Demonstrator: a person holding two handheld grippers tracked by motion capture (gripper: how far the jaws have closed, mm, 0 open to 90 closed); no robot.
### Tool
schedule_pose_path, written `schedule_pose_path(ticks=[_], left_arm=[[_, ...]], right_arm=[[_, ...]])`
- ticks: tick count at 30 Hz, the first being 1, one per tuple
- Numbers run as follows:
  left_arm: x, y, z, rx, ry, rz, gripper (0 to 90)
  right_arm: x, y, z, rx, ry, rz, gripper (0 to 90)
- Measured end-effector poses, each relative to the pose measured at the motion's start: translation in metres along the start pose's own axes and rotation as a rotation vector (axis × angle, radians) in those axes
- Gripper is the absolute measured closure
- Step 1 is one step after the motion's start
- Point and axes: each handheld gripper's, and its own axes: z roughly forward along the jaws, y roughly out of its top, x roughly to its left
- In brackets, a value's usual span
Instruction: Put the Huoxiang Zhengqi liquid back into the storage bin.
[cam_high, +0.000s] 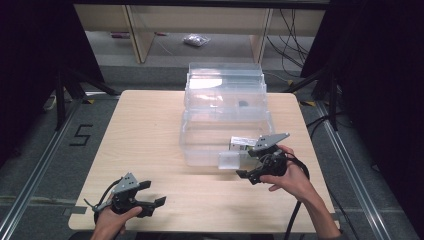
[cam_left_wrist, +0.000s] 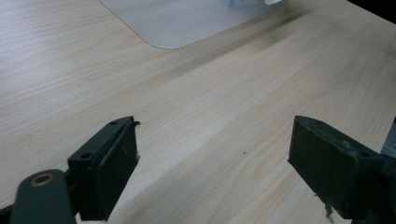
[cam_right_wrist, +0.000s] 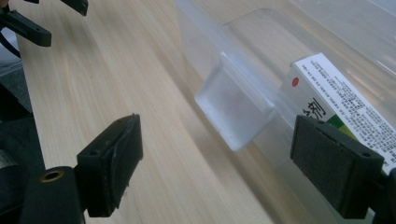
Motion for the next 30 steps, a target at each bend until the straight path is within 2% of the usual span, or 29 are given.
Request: schedule_pose_path(ticks=[2, 4, 5, 7, 10, 15, 16, 18, 21, 23, 27, 30], left_arm=[[0.000, 0.000, 0.000, 0.000, 0.000, 0.001, 14.9], [0.000, 0.000, 0.000, 0.000, 0.000, 0.001, 14.9], [0.000, 0.000, 0.000, 0.000, 0.000, 0.001, 14.9], [0.000, 0.000, 0.000, 0.000, 0.001, 0.002, 14.9], [0.000, 0.000, 0.000, 0.000, -0.001, 0.003, 14.9], [-0.001, 0.001, -0.001, -0.002, 0.001, 0.003, 14.9], [-0.001, 0.001, -0.001, -0.001, 0.006, 0.003, 14.9], [0.000, 0.000, -0.001, 0.003, 0.000, 0.007, 14.9], [-0.001, 0.000, 0.000, 0.001, -0.001, 0.004, 14.9], [-0.001, 0.000, -0.001, 0.005, 0.006, 0.008, 14.9], [-0.001, 0.001, -0.001, 0.004, 0.005, 0.007, 15.0], [-0.001, 0.001, -0.001, 0.004, 0.004, 0.007, 14.9]], right_arm=[[0.002, -0.003, -0.001, 0.010, 0.004, 0.020, 17.9], [0.001, -0.005, 0.001, -0.011, -0.007, -0.002, 17.9], [0.001, -0.005, -0.001, 0.005, 0.008, -0.002, 17.9], [0.004, -0.008, -0.001, 0.007, 0.010, 0.016, 17.9], [0.006, -0.012, 0.000, -0.006, 0.011, 0.001, 17.8], [0.011, -0.019, -0.001, -0.010, 0.022, 0.025, 17.8], [0.011, -0.020, -0.001, -0.019, 0.016, 0.009, 17.7], [0.013, -0.022, -0.002, -0.021, 0.023, 0.020, 17.7], [0.013, -0.026, -0.002, -0.020, 0.015, 0.006, 17.6], [0.015, -0.030, -0.001, -0.012, 0.022, 0.034, 17.6], [0.014, -0.035, 0.002, -0.017, 0.016, 0.020, 17.6], [0.014, -0.037, 0.001, -0.018, 0.009, 0.040, 17.6]])
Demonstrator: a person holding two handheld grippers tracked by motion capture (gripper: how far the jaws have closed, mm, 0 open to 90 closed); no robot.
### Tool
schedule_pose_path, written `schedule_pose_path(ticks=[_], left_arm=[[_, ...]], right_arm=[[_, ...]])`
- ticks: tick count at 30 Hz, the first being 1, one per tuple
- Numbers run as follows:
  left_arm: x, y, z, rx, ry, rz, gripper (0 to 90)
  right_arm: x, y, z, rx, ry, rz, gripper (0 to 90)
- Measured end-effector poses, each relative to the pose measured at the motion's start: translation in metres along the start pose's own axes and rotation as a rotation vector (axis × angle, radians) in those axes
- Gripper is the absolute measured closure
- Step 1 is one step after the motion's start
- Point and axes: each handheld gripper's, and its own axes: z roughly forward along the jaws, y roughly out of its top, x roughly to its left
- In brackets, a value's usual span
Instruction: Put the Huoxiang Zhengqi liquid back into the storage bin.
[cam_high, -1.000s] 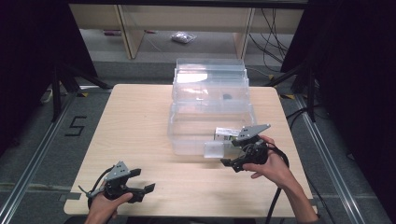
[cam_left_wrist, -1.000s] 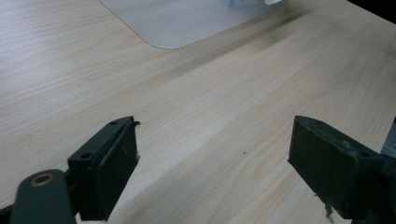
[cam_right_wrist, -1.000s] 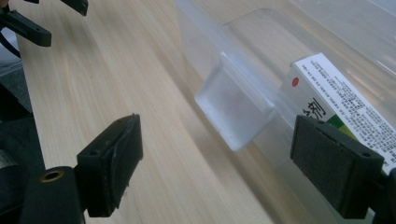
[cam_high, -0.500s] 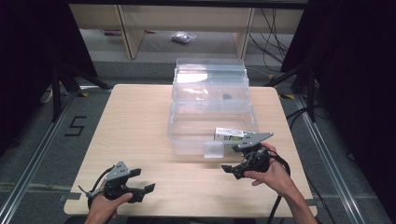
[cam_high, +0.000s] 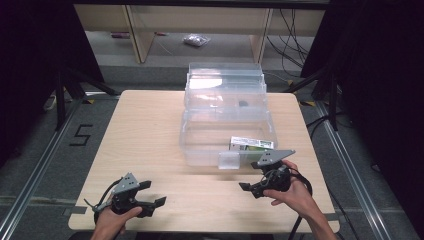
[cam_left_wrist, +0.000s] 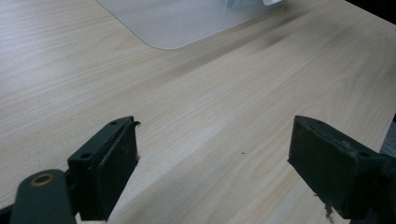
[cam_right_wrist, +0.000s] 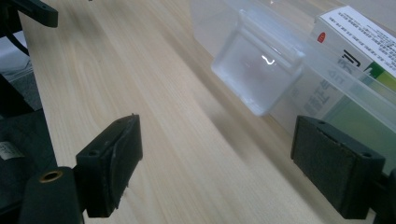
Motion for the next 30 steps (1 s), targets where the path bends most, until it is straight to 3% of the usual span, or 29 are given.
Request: schedule_pose_path(ticks=[7, 11, 12, 18, 25, 30], left_arm=[[0.000, 0.000, 0.000, -0.001, 0.000, 0.000, 14.9], [0.000, 0.000, 0.000, -0.004, -0.005, -0.001, 14.9], [0.000, 0.000, 0.000, -0.004, -0.005, -0.001, 14.9], [0.000, 0.000, 0.000, -0.001, -0.002, -0.002, 15.0], [-0.001, 0.000, 0.001, -0.009, -0.003, -0.005, 15.0], [-0.001, -0.001, 0.001, -0.016, -0.003, -0.007, 15.0]], right_arm=[[0.002, -0.006, 0.002, 0.002, 0.002, 0.016, 17.5], [0.002, -0.011, 0.005, 0.006, 0.004, 0.000, 17.5], [0.004, -0.012, 0.005, 0.016, 0.011, 0.025, 17.5], [0.004, -0.021, 0.008, 0.029, 0.007, 0.019, 17.5], [0.007, -0.034, 0.009, 0.045, 0.009, 0.057, 17.4], [0.007, -0.039, 0.010, 0.044, 0.000, 0.047, 17.4]])
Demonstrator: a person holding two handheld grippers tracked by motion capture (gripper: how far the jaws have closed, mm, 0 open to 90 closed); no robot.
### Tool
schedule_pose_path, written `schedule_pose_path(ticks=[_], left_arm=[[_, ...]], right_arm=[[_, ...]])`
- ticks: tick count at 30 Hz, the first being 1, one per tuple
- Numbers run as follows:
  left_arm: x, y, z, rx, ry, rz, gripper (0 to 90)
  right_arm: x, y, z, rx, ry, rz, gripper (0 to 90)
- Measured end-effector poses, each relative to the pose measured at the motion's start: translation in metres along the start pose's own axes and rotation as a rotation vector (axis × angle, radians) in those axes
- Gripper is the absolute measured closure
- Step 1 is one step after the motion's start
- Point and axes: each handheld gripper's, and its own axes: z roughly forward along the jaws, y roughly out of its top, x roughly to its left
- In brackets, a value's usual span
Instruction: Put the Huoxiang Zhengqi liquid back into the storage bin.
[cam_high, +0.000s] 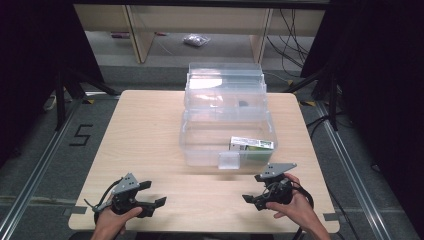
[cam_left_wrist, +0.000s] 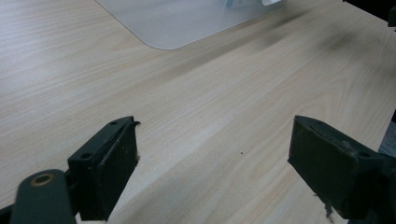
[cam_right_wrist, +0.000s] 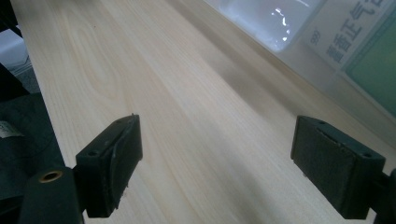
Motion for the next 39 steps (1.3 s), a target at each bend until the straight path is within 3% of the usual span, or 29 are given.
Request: schedule_pose_path(ticks=[3, 8, 12, 17, 19, 25, 26, 27, 29, 30, 34, 35, 39], left_arm=[[0.000, 0.000, 0.000, 0.001, 0.000, 0.001, 15.0], [0.001, 0.000, -0.001, 0.009, -0.007, 0.005, 15.0], [0.000, 0.000, 0.000, 0.005, -0.007, 0.004, 15.0], [0.001, 0.000, -0.001, 0.007, -0.005, 0.006, 15.0], [0.000, 0.000, -0.001, 0.005, -0.006, 0.005, 15.0], [0.000, 0.000, -0.001, 0.003, -0.007, 0.006, 15.0], [0.000, 0.001, -0.001, 0.004, -0.007, 0.007, 15.0], [0.000, 0.001, -0.001, 0.005, -0.006, 0.007, 15.0], [0.000, 0.001, -0.001, 0.004, -0.006, 0.007, 15.0], [0.000, 0.001, -0.001, 0.004, -0.006, 0.007, 15.0], [0.000, 0.001, -0.001, 0.003, -0.006, 0.007, 15.0], [0.000, 0.001, -0.001, 0.003, -0.006, 0.006, 15.0], [0.000, 0.001, -0.001, 0.001, -0.003, 0.007, 15.0]], right_arm=[[0.003, -0.003, 0.002, 0.012, 0.002, 0.026, 17.5], [0.002, -0.007, 0.001, 0.018, -0.005, 0.014, 17.4], [0.003, -0.014, 0.002, 0.005, -0.014, 0.034, 17.4], [0.003, -0.022, -0.001, 0.031, -0.028, 0.053, 16.0], [0.004, -0.026, -0.001, 0.010, -0.040, 0.056, 16.3], [0.007, -0.033, -0.005, 0.034, -0.048, 0.061, 16.3], [0.006, -0.034, -0.004, 0.029, -0.057, 0.041, 16.3], [0.009, -0.035, -0.004, 0.027, -0.056, 0.068, 16.3], [0.010, -0.036, -0.006, 0.039, -0.058, 0.074, 16.3], [0.009, -0.036, -0.006, 0.039, -0.059, 0.048, 16.3], [0.013, -0.039, -0.005, 0.034, -0.064, 0.035, 16.2], [0.016, -0.039, -0.008, 0.060, -0.070, 0.070, 16.2], [0.016, -0.042, -0.008, 0.055, -0.077, 0.045, 16.1]])
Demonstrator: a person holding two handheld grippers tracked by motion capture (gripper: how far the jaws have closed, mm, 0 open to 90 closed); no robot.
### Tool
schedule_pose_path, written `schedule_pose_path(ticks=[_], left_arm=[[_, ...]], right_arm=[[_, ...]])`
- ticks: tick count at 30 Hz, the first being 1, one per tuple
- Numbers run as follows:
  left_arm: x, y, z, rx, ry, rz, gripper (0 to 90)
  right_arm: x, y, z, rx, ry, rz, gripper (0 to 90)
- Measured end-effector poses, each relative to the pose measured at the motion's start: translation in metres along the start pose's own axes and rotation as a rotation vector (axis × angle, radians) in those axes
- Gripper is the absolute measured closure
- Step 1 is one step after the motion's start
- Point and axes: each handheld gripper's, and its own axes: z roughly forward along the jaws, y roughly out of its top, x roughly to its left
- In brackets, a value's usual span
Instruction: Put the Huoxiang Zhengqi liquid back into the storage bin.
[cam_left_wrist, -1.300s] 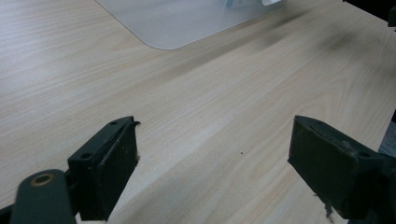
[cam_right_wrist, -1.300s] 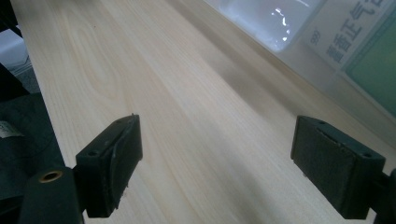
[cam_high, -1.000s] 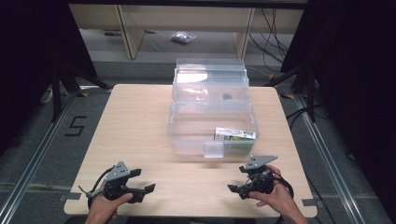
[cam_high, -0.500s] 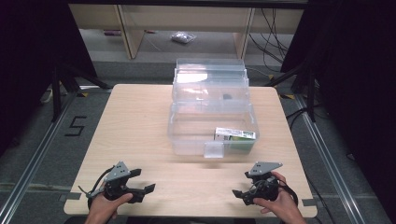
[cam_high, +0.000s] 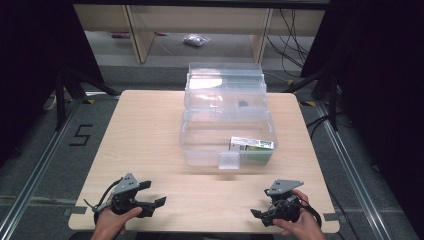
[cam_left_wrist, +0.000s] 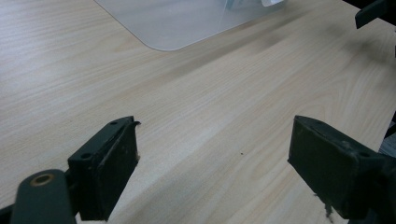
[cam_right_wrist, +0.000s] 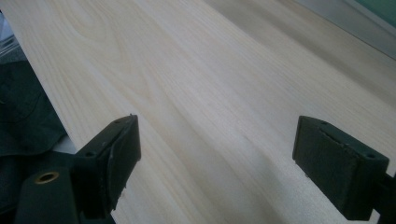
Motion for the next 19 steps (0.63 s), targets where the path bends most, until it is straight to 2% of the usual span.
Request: schedule_pose_path(ticks=[1, 2, 4, 6, 7, 8, 9, 13, 18, 19], left_arm=[[0.0001, 0.0000, 0.0001, 0.002, -0.002, 0.000, 15.0], [0.0001, 0.0000, 0.0000, 0.002, -0.002, 0.001, 15.0], [0.0002, -0.0001, 0.0002, 0.002, -0.004, 0.000, 15.0], [0.0002, 0.0000, 0.0000, 0.003, -0.002, 0.001, 15.0], [0.0002, 0.0000, -0.0001, 0.001, -0.002, 0.001, 15.0], [0.0003, 0.0001, -0.0001, 0.000, -0.001, 0.001, 15.0], [0.0005, 0.0000, -0.0001, 0.001, -0.001, 0.001, 15.0], [0.0000, 0.0000, 0.0001, 0.002, -0.002, 0.001, 15.0], [0.0009, 0.0000, -0.0003, 0.006, 0.000, 0.002, 15.0], [0.0009, 0.0001, -0.0003, 0.006, -0.001, 0.004, 15.0]], right_arm=[[0.0002, -0.0004, -0.0002, 0.004, 0.004, 0.000, 16.2], [0.0010, -0.0024, 0.0001, -0.010, -0.019, 0.004, 16.2], [0.0015, -0.0028, -0.0006, -0.011, -0.016, 0.008, 16.1], [0.0023, -0.0038, -0.0023, 0.013, -0.017, 0.009, 16.1], [0.0032, -0.0048, -0.0017, -0.007, -0.019, 0.013, 16.1], [0.0029, -0.0052, -0.0013, -0.005, -0.009, -0.001, 16.2], [0.0029, -0.0063, -0.0016, -0.001, -0.027, 0.004, 16.2], [0.0012, -0.0078, -0.0034, 0.012, -0.039, -0.008, 16.2], [-0.0001, -0.0083, -0.0029, -0.007, -0.058, -0.012, 16.4], [-0.0003, -0.0076, -0.0054, 0.014, -0.054, 0.000, 16.4]])
